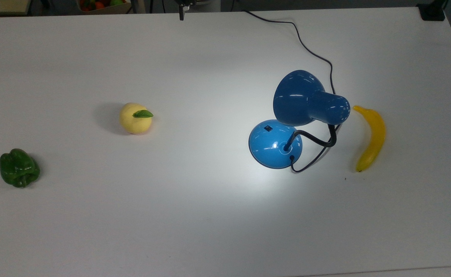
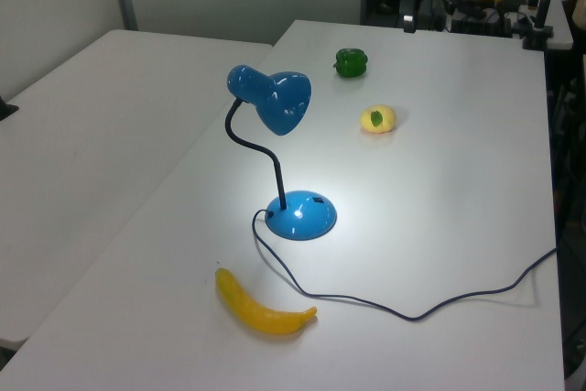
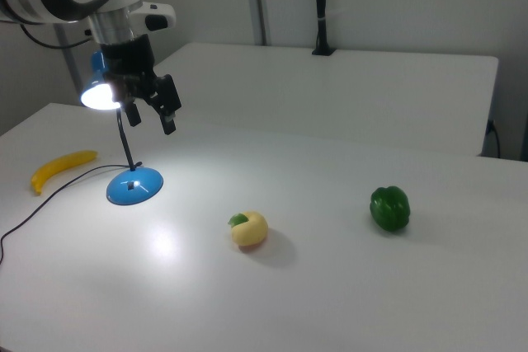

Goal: Turn off lamp

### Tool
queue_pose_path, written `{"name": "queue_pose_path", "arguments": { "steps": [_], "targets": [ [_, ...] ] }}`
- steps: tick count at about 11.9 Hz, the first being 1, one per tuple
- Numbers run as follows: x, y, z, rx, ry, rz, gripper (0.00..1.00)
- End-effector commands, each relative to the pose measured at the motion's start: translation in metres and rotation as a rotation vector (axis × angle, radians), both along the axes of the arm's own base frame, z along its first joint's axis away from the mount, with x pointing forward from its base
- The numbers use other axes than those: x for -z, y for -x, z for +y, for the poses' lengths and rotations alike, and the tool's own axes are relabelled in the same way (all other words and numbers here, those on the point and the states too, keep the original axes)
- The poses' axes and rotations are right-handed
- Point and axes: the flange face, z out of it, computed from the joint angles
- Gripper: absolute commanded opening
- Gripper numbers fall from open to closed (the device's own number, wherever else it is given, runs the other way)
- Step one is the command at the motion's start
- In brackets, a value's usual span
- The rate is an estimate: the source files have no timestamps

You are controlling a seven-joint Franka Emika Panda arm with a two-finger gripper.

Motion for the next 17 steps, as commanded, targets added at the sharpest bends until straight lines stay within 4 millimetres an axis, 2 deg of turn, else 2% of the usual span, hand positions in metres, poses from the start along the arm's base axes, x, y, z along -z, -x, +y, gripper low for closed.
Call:
{"name": "queue_pose_path", "arguments": {
  "steps": [1, 2, 3, 9, 13, 17],
  "targets": [
    [-0.001, 0.000, -0.001, 0.010, 0.000, 0.018, 0.28],
    [0.000, 0.000, -0.002, 0.012, 0.000, 0.019, 0.09],
    [0.000, 0.000, -0.001, 0.010, 0.000, 0.019, 0.00],
    [0.002, -0.001, 0.002, -0.018, 0.000, 0.022, 0.00],
    [0.019, -0.007, 0.025, -0.060, 0.000, 0.039, 0.00],
    [0.063, -0.018, 0.063, -0.184, -0.003, 0.020, 0.00]
  ]
}}
